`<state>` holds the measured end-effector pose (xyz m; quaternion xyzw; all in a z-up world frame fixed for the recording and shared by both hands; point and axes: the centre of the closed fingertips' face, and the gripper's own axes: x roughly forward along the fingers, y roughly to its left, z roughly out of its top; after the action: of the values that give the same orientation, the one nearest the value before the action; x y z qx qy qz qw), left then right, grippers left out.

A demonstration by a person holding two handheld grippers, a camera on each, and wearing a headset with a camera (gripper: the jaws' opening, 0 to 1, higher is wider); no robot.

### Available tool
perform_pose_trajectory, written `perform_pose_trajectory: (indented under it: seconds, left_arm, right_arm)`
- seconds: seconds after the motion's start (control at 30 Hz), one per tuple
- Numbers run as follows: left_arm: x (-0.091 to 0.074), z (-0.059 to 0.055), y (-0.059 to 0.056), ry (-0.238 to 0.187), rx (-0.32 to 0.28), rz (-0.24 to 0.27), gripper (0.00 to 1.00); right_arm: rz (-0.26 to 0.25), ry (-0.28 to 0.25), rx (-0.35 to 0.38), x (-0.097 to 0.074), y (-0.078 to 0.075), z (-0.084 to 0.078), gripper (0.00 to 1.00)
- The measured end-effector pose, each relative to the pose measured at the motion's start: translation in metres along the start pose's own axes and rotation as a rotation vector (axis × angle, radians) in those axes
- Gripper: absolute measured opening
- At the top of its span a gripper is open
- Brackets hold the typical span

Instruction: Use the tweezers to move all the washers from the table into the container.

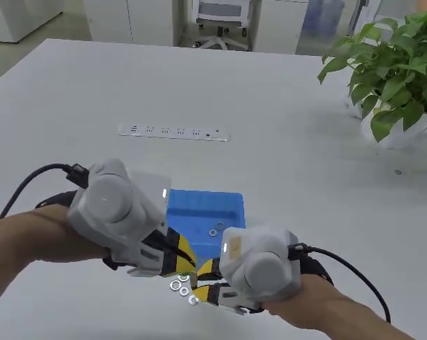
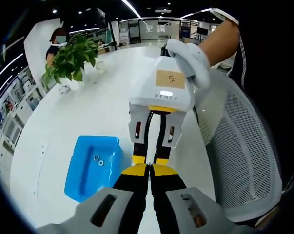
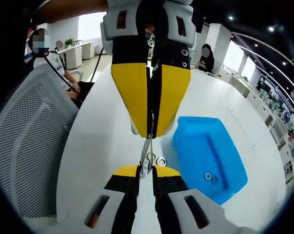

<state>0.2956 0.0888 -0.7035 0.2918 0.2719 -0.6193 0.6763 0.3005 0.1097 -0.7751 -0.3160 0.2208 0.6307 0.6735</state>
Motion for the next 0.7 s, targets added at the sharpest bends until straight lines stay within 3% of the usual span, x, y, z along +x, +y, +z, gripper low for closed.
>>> perform_pose_trajectory:
  seconds: [0.7]
  left_arm:
    - [0.0035, -0.0018, -0.0057, -0.03, -0.026, -0.012, 0.05]
  right_arm:
    - [0.01, -0.006, 0.011, 0.004, 0.0076, -0.0003, 0.12]
